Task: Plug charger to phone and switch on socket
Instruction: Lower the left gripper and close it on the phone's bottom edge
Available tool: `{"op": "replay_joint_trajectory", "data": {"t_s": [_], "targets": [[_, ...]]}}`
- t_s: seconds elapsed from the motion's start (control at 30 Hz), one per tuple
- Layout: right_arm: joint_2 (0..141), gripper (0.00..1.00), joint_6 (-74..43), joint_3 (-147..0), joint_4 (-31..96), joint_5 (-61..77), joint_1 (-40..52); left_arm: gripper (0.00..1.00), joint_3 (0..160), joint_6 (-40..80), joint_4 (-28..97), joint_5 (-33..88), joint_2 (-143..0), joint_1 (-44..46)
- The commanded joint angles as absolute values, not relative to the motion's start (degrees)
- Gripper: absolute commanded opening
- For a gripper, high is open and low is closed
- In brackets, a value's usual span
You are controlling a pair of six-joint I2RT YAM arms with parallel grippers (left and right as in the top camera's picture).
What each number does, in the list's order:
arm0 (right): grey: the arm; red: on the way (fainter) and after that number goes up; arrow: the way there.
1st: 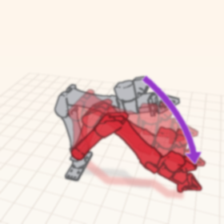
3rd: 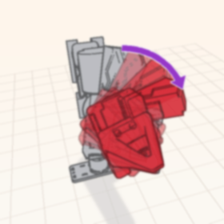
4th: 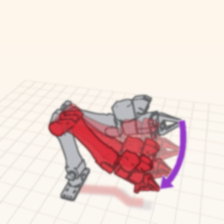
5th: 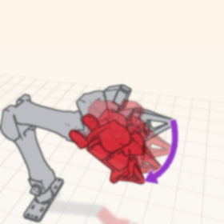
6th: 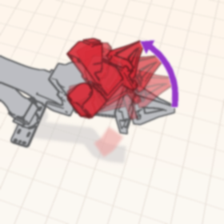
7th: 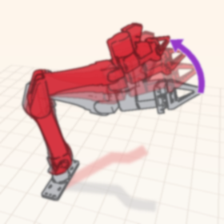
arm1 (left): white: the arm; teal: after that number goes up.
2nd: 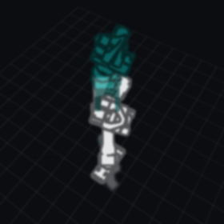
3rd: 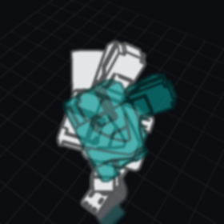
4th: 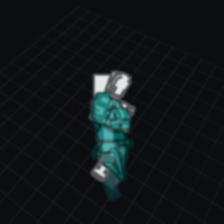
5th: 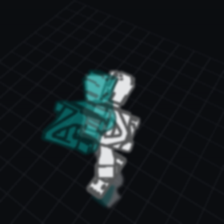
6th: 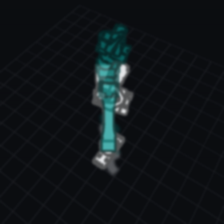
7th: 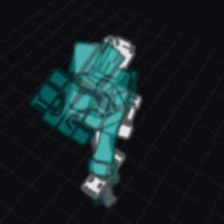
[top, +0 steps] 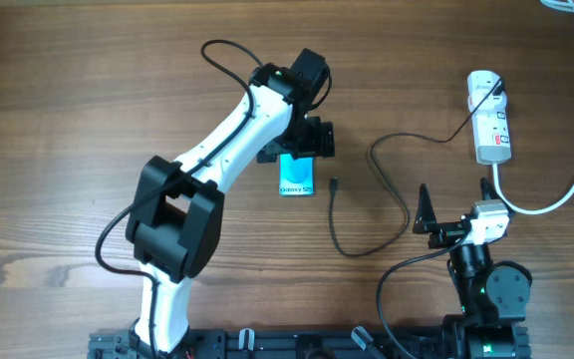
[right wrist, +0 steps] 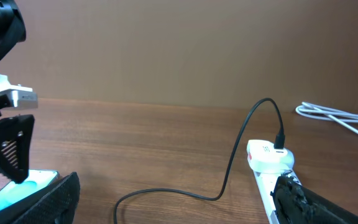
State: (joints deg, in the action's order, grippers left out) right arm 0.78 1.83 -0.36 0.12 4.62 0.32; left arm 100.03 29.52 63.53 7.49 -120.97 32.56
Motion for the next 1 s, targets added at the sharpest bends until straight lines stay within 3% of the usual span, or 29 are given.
{"op": "replay_joint_trajectory", "data": {"t_s": [0.0,0.43,0.97], "targets": [[0.3,1.0,2.0,-0.3,-0.1,3.9,0.1,1.0,99.2,30.5,62.0,7.0,-121.7,33.5],[0.3,1.0,2.0,-0.3,-0.1,3.9,0.1,1.0,99.2,30.3,61.2,-1.0,-122.1,33.9],[0.3,1.0,2.0,-0.3,-0.1,3.9,0.1,1.0,99.2,30.9,59.7,-0.3,-126.7,33.2]]}}
